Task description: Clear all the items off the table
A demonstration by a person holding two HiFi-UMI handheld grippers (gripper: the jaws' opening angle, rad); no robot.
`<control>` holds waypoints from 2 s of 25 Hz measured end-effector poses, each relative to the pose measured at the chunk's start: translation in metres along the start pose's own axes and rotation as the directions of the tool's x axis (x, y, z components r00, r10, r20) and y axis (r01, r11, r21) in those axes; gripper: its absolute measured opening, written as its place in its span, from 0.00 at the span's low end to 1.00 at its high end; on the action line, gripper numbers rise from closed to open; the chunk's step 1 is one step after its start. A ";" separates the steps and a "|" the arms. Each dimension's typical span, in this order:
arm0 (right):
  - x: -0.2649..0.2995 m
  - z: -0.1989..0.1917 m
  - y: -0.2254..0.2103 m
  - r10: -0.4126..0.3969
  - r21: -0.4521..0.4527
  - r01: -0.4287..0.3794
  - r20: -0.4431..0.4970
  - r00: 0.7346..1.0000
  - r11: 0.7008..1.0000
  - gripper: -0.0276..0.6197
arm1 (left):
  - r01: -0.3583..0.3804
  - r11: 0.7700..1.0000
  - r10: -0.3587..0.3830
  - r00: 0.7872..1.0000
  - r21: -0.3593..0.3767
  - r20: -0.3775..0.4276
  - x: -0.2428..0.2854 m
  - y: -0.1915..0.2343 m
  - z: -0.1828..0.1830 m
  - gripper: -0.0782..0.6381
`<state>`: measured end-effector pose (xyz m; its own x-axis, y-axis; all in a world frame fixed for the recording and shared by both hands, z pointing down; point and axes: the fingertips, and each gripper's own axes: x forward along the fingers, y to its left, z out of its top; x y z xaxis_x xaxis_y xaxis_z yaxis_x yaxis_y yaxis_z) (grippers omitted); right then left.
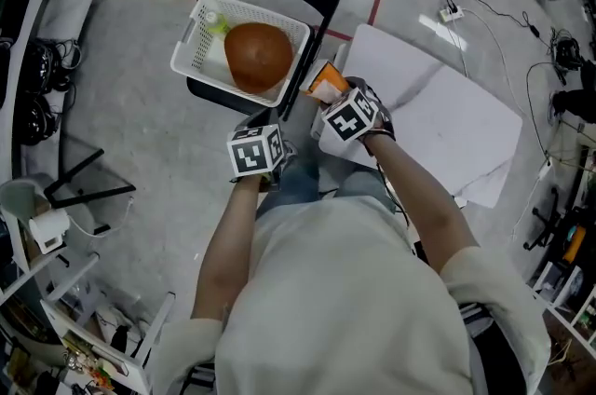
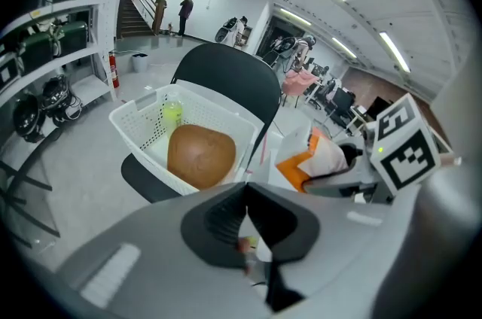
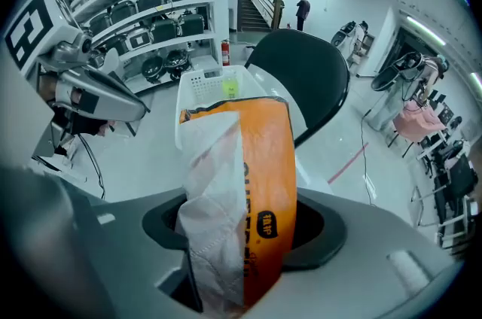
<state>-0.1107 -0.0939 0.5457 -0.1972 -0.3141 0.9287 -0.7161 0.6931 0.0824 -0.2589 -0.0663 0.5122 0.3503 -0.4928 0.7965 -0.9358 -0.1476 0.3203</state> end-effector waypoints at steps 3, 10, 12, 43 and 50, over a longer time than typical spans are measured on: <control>0.010 0.021 0.012 0.022 -0.028 -0.022 -0.006 1.000 0.999 0.51 | -0.007 1.000 0.007 1.000 -0.025 -0.002 0.000 0.017 0.003 0.12; 0.037 0.073 0.033 0.043 -0.072 -0.044 -0.009 0.999 0.996 0.51 | -0.010 0.998 0.010 1.000 -0.065 -0.008 0.003 0.057 0.009 0.12; 0.043 0.086 0.037 0.047 -0.083 -0.048 -0.009 0.999 0.995 0.51 | -0.014 0.997 0.013 1.000 -0.072 -0.009 0.004 0.067 0.012 0.12; 0.094 0.181 0.077 0.121 -0.087 -0.116 0.062 0.991 0.989 0.71 | -0.061 0.990 0.059 0.998 -0.131 -0.016 0.008 0.135 0.018 0.12; 0.089 0.176 0.079 0.121 -0.074 -0.116 0.075 0.990 0.990 0.70 | -0.057 0.991 0.056 0.998 -0.124 -0.009 0.006 0.131 0.019 0.12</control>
<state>-0.3029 -0.1807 0.5710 -0.3320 -0.2752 0.9023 -0.6365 0.7712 0.0010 -0.3801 -0.1044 0.5493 0.2979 -0.4922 0.8179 -0.9418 -0.0119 0.3358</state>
